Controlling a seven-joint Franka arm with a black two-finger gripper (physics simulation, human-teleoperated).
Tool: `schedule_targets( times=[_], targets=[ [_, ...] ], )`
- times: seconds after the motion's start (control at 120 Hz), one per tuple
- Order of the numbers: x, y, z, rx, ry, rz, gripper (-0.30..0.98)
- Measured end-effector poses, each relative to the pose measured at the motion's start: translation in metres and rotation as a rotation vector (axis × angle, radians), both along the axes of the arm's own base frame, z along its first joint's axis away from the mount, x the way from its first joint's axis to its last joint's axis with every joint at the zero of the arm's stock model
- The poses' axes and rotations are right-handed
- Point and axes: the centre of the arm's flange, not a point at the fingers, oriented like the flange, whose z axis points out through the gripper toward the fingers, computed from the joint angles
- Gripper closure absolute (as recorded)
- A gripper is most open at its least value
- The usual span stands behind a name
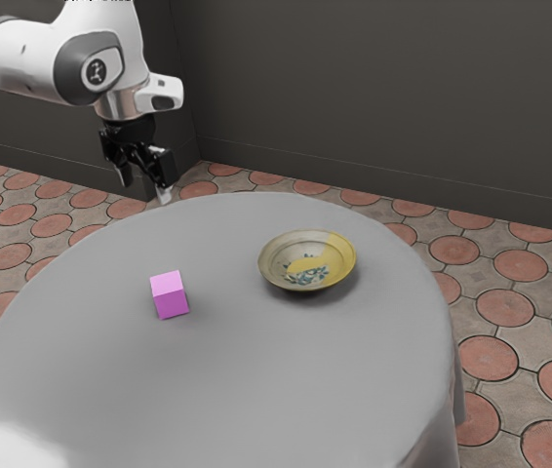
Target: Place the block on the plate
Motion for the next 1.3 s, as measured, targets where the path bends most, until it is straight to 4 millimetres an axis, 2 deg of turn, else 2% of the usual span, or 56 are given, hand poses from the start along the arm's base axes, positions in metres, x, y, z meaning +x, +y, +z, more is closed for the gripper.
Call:
schedule_targets(
  times=[0.108, 0.375, 0.467, 0.65, 0.817, 0.975, 1.067, 1.3],
  targets=[
    [0.001, 0.001, -0.009, -0.002, 0.013, -0.010, 0.00],
    [0.024, 0.025, -0.083, -0.019, 0.091, 0.052, 0.00],
    [0.029, 0.035, -0.107, -0.035, 0.104, 0.107, 0.00],
    [0.026, 0.032, -0.143, -0.042, 0.122, 0.262, 0.00],
    [0.043, 0.035, -0.185, -0.048, 0.108, 0.426, 0.00],
    [0.056, 0.051, -0.209, -0.047, 0.082, 0.616, 0.00],
    [0.062, 0.056, -0.215, -0.049, 0.066, 0.723, 0.00],
    [0.061, 0.070, -0.234, -0.056, 0.044, 0.914, 0.00]
  ],
)
